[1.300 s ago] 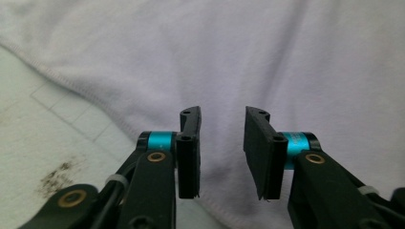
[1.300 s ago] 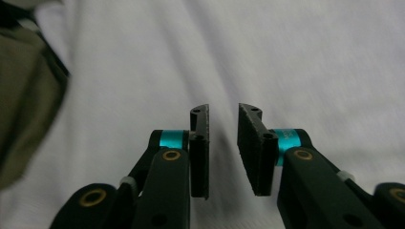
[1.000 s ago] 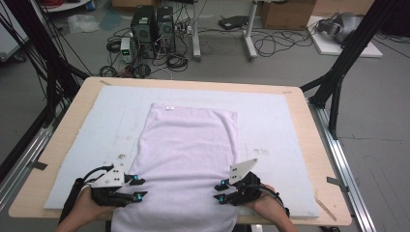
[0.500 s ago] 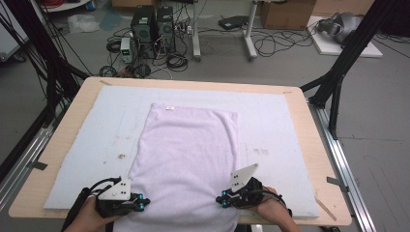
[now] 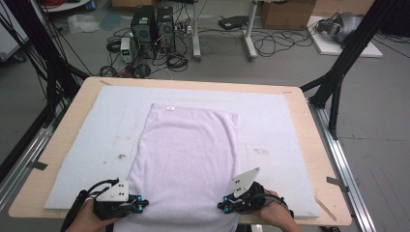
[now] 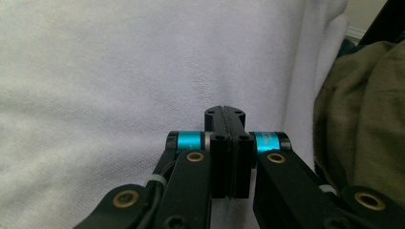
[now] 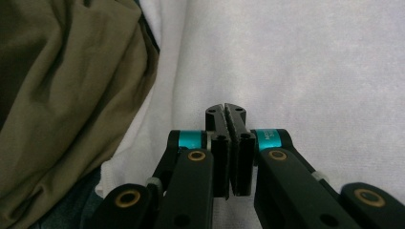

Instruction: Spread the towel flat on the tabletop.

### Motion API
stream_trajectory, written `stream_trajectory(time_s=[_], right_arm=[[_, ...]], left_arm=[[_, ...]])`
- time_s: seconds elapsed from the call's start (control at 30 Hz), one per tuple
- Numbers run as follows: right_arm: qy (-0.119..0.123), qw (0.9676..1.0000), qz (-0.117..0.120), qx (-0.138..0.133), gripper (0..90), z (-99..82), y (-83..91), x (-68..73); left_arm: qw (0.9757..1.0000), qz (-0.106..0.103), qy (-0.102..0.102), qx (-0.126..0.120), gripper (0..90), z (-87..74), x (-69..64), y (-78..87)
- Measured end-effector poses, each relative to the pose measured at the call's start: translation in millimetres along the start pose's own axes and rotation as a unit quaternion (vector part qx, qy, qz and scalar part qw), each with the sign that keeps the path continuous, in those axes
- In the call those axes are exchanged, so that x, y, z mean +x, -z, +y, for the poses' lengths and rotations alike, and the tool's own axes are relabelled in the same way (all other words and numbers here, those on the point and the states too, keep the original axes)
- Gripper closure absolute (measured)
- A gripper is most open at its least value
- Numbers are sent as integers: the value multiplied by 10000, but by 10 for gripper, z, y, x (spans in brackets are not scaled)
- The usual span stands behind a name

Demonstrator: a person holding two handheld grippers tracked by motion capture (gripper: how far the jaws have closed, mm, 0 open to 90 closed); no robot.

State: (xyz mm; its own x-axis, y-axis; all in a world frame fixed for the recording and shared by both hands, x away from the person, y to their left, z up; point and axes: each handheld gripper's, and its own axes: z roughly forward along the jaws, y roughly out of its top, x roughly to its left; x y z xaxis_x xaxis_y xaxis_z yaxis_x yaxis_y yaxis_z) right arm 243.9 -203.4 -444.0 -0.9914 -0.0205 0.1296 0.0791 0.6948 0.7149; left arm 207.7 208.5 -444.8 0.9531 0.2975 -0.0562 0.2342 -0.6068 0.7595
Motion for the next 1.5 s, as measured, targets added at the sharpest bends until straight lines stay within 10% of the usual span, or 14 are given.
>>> stream_trajectory(time_s=[0.27,0.53,1.0,1.5], right_arm=[[-466,9962,-589,-443,743,43,203,-194],[-966,9844,-1323,-647,553,73,390,-541],[-1184,9730,-1666,-1074,448,243,556,-1082],[-1262,9694,-1821,-1055,419,258,616,-1139]], left_arm=[[9981,427,132,-428,704,141,197,117],[9930,882,402,-677,574,308,605,220],[9874,1061,733,-912,450,577,1159,178],[9858,1140,845,-894,420,571,1216,165]])
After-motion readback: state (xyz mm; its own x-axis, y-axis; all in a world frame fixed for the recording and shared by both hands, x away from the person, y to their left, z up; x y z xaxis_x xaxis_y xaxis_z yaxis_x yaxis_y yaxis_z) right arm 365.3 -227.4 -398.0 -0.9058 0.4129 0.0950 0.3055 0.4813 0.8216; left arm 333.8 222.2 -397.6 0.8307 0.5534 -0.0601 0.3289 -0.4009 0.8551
